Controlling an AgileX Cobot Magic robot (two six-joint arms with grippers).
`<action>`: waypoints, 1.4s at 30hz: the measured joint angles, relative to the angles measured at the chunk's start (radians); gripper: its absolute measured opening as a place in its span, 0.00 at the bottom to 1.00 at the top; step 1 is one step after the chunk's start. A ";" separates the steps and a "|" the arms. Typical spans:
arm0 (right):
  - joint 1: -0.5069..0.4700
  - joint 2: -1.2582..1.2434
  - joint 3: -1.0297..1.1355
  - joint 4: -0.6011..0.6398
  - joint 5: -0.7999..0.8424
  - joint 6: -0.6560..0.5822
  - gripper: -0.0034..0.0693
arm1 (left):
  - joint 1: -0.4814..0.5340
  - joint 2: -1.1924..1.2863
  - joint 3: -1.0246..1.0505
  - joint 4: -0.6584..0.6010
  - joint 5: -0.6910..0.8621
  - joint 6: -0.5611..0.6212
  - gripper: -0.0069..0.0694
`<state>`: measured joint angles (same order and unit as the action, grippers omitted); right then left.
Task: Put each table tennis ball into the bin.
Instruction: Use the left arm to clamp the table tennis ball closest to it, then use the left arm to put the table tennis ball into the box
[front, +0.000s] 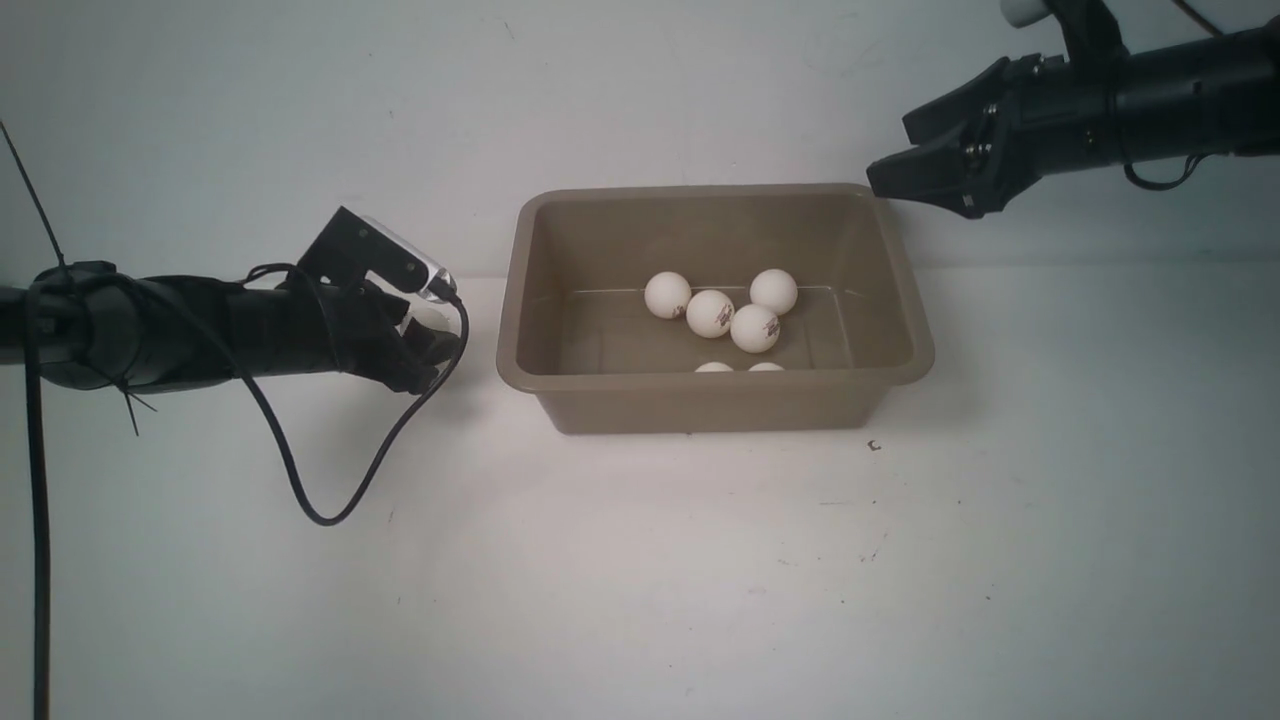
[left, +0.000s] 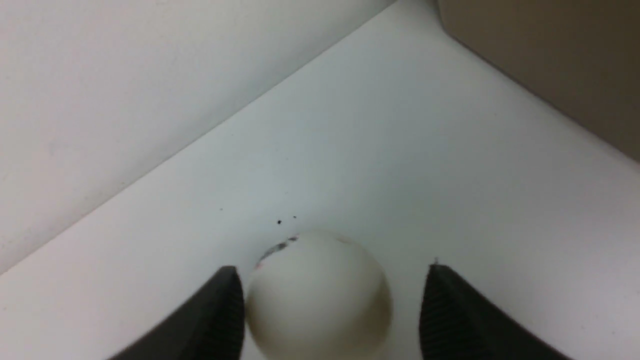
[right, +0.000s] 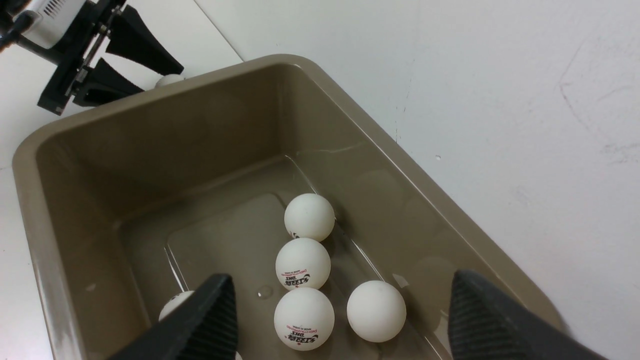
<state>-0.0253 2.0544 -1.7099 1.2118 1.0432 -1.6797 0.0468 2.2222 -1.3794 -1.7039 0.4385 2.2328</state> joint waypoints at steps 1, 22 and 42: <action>0.000 0.000 0.000 0.000 0.000 0.000 0.75 | 0.000 -0.001 0.000 0.000 0.002 0.008 0.53; 0.000 0.000 0.000 0.014 -0.013 -0.015 0.75 | -0.108 -0.186 -0.002 0.013 0.396 0.046 0.51; 0.000 -0.031 0.001 0.104 -0.046 -0.042 0.75 | -0.227 -0.273 0.002 0.013 -0.009 -0.195 0.80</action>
<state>-0.0253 2.0237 -1.7087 1.3158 0.9973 -1.7215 -0.1799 1.9489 -1.3775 -1.6904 0.4292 2.0379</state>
